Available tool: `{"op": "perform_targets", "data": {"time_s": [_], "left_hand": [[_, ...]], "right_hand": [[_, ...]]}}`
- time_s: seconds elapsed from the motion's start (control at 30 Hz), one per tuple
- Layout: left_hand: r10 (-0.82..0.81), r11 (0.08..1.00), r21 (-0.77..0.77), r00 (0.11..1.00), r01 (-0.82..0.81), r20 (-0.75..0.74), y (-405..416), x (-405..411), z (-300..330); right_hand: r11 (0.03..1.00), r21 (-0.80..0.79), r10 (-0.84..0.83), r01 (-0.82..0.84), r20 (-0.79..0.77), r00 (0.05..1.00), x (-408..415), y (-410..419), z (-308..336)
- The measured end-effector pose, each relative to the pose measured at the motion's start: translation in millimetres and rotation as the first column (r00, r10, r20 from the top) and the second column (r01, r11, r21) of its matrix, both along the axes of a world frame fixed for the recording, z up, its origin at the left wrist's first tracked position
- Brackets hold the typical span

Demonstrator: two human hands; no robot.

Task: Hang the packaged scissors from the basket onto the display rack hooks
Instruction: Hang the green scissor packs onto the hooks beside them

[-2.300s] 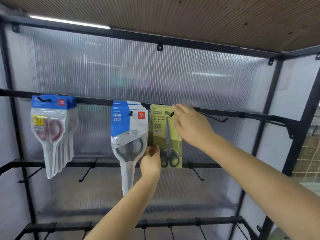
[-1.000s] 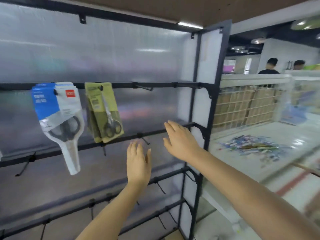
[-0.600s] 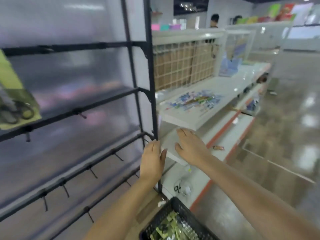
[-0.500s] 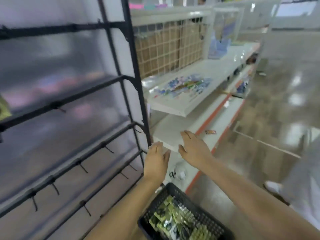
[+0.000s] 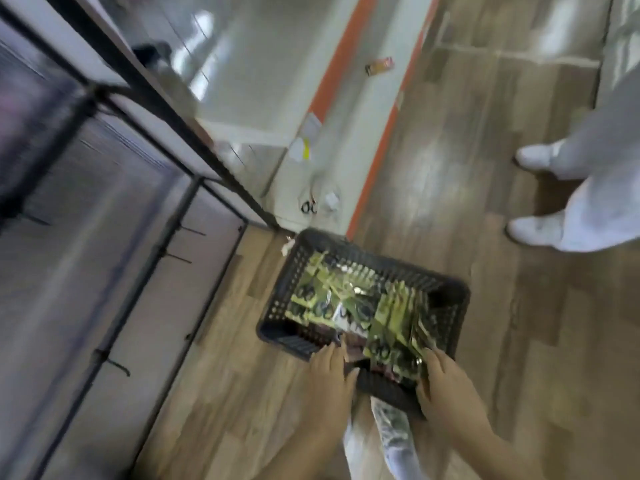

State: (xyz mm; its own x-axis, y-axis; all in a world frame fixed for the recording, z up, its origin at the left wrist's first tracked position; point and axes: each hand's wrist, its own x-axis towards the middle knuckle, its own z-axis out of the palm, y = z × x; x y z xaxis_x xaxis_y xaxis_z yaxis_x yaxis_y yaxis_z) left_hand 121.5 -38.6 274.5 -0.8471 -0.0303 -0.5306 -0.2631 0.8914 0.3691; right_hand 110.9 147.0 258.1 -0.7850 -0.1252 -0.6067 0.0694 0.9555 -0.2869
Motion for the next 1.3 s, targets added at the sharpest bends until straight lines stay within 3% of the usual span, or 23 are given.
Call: {"op": "perform_targets", "data": {"time_s": [0.13,0.27,0.57,0.83,0.97,1.0,1.1,1.17,1.3], "left_hand": [[-0.041,0.999,0.021,0.991,0.039,0.128,-20,23,-81],[-0.097,0.986,-0.111,0.975,0.121,0.2,-43,18,-158],[-0.119,0.977,-0.155,0.977,0.147,0.179,-71,-25,-290],[-0.19,0.963,-0.199,0.981,0.181,-0.025,-78,-107,-371],[0.03,0.994,-0.104,0.99,-0.045,-0.138,-71,-151,-390],[0.022,0.992,-0.119,0.98,-0.047,-0.2,-69,-160,-394],[-0.276,0.948,-0.247,0.909,0.202,-0.314,-63,-189,-410],[-0.431,0.886,-0.277,0.881,0.372,-0.194,-63,-210,-418],[-0.501,0.84,-0.222,0.865,0.496,0.037,-68,-230,-430]], "right_hand": [[1.0,0.025,0.001,-0.004,0.133,0.991,20,-6,-74],[0.999,0.026,-0.021,0.018,0.092,0.996,22,-17,-140],[0.999,0.03,0.037,-0.04,0.111,0.993,-37,-37,-267],[0.999,-0.017,0.039,-0.04,-0.037,0.999,-126,-61,-345],[0.999,-0.02,0.034,-0.037,-0.106,0.994,-161,-75,-373],[0.999,-0.016,0.034,-0.036,-0.112,0.993,-165,-77,-379],[0.999,-0.01,0.029,-0.031,-0.131,0.991,-166,-76,-395],[1.0,-0.016,0.019,-0.021,-0.143,0.99,-161,-72,-403],[1.0,-0.002,-0.003,0.003,-0.103,0.995,-154,-64,-414]]}}
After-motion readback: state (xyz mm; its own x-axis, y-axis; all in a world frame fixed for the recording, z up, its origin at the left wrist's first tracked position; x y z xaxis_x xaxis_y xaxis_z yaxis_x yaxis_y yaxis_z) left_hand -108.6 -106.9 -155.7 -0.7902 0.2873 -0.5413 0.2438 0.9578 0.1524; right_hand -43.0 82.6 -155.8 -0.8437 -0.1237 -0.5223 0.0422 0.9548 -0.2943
